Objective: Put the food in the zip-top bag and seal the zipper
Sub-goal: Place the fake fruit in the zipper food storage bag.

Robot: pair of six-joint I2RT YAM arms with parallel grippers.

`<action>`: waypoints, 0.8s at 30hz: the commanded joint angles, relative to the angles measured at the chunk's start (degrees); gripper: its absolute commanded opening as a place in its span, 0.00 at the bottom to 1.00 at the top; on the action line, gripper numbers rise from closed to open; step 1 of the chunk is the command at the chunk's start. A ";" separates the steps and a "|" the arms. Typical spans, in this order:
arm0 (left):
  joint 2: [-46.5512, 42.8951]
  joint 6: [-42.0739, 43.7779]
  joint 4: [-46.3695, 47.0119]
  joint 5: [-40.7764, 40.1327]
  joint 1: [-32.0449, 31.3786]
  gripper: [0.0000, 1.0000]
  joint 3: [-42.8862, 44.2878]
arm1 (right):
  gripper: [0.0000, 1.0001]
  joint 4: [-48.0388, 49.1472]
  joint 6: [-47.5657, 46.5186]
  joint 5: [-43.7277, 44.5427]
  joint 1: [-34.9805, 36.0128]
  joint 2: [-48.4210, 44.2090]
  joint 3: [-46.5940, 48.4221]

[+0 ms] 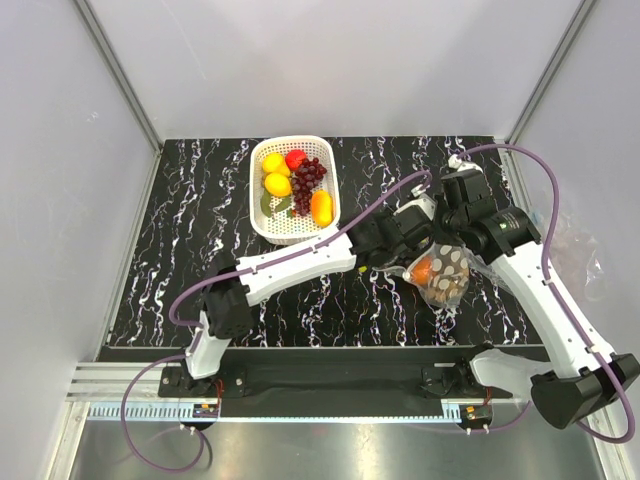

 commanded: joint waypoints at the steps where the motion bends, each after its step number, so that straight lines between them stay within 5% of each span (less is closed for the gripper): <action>1: -3.78 3.95 7.48 8.33 -1.97 0.15 -1.88 | 0.00 7.09 2.23 -0.56 0.31 -1.53 -0.75; 7: -7.30 3.17 11.17 9.75 -1.70 0.14 -7.15 | 0.00 8.85 4.25 2.08 0.31 -3.81 -1.98; 13: -8.36 2.55 13.90 10.45 -1.35 0.00 -9.79 | 0.00 9.46 6.54 3.31 0.31 -4.86 -2.51; 24: -12.30 -3.07 16.53 13.35 1.63 0.00 -14.62 | 0.00 10.96 11.46 4.98 0.31 -6.45 -3.65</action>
